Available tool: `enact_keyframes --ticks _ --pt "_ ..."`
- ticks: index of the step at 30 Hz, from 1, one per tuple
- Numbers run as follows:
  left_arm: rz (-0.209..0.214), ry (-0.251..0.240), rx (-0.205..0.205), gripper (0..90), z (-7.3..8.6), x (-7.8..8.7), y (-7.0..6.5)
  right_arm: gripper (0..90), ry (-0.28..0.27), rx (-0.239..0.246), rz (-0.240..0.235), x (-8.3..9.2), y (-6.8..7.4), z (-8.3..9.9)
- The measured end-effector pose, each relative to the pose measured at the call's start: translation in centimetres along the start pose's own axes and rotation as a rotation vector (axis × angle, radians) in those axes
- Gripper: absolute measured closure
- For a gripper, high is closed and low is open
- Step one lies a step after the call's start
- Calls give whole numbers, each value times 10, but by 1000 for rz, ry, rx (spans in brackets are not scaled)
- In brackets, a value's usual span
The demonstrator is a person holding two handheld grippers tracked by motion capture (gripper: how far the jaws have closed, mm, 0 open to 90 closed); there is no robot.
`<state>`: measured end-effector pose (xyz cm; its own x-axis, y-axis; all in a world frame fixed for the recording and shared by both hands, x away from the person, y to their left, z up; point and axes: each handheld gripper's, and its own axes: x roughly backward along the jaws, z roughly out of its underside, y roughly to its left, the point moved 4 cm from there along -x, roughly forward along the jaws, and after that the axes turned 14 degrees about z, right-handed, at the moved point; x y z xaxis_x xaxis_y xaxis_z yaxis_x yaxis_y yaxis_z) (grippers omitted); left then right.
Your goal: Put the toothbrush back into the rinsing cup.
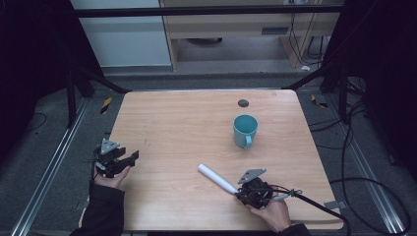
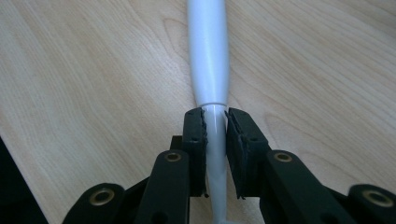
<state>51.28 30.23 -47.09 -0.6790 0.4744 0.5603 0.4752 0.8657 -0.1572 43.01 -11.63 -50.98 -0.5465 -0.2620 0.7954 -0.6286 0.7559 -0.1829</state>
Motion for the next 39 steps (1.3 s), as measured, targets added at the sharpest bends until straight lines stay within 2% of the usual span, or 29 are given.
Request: enact_keyframes --ticks 9,22,28,39 --pt "0 7 -5 423 0 -1 0 769 1 10 36 -4 -6 -2" --pt "-2 7 -3 422 1 -1 0 771 6 4 46 -7 -12 -5" --pt "-4 6 -3 422 1 -1 1 778 -11 -26 54 -10 -15 -9" --pt "-6 7 -4 422 1 -1 1 787 -39 -80 32 -19 -19 -17"
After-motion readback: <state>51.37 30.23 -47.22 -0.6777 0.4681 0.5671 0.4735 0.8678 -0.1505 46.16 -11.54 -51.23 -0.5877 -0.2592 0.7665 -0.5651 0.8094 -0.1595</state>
